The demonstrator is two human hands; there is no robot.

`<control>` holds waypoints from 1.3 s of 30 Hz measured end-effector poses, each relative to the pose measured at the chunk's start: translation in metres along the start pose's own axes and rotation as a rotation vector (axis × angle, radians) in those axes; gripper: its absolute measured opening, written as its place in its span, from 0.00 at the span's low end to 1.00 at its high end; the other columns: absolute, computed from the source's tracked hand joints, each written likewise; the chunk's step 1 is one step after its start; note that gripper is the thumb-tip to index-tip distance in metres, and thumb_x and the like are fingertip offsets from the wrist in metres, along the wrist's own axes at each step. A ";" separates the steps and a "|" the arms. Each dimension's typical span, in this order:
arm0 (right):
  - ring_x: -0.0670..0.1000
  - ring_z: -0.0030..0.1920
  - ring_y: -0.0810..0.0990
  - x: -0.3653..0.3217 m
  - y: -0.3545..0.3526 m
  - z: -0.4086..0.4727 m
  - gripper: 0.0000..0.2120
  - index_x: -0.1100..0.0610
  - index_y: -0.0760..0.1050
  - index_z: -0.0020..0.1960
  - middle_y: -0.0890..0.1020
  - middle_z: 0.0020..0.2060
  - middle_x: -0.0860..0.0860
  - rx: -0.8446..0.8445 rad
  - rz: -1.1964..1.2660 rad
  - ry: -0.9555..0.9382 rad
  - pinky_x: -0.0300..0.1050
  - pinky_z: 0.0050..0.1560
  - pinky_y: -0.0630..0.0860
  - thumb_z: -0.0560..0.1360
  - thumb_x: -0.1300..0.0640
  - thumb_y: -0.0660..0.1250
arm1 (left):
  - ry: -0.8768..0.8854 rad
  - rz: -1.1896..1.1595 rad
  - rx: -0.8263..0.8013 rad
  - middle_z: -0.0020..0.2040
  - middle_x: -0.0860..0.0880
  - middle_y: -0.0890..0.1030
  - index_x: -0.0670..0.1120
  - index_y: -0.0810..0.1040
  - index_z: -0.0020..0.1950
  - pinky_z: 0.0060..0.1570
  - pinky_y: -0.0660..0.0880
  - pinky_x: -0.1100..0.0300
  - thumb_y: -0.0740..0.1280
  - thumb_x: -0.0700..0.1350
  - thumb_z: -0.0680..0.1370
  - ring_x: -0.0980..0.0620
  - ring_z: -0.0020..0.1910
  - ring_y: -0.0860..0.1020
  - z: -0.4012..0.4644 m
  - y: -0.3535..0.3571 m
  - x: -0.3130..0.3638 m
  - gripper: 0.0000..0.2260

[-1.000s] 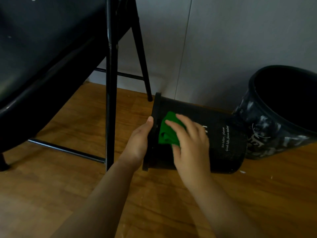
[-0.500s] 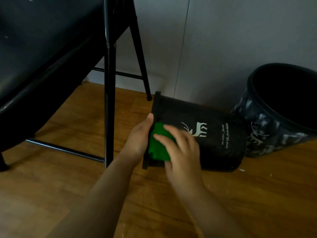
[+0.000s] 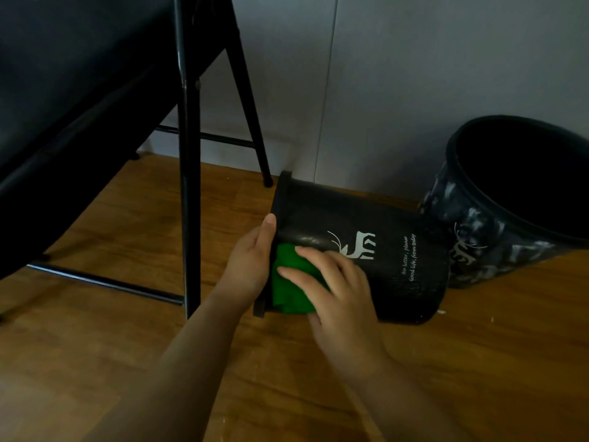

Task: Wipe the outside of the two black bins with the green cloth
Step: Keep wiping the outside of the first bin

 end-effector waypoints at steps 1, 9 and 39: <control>0.53 0.67 0.68 0.007 -0.003 -0.002 0.32 0.47 0.73 0.66 0.70 0.68 0.47 0.008 -0.007 0.018 0.53 0.67 0.65 0.65 0.66 0.70 | -0.008 0.011 -0.001 0.50 0.40 0.83 0.40 0.80 0.55 0.52 0.79 0.51 0.52 0.61 0.82 0.44 0.50 0.82 0.000 0.000 -0.001 0.27; 0.53 0.70 0.63 0.000 -0.003 0.003 0.36 0.46 0.70 0.68 0.67 0.70 0.46 0.124 0.060 0.344 0.56 0.68 0.66 0.63 0.65 0.73 | 0.028 0.014 0.014 0.47 0.43 0.84 0.41 0.79 0.56 0.41 0.80 0.63 0.52 0.59 0.83 0.51 0.46 0.83 0.002 0.003 0.001 0.25; 0.46 0.70 0.65 0.045 -0.040 -0.035 0.30 0.40 0.70 0.66 0.66 0.66 0.34 0.286 0.457 0.633 0.54 0.67 0.71 0.73 0.67 0.69 | 0.034 0.013 0.012 0.49 0.52 0.83 0.52 0.78 0.55 0.41 0.75 0.68 0.59 0.56 0.81 0.60 0.45 0.82 -0.017 0.012 0.013 0.12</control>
Point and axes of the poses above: each hand's wrist, its own z-axis towards the middle knuckle, its own y-axis out of the palm, x = y × z, the point moved 3 cm from there along z, towards the middle knuckle
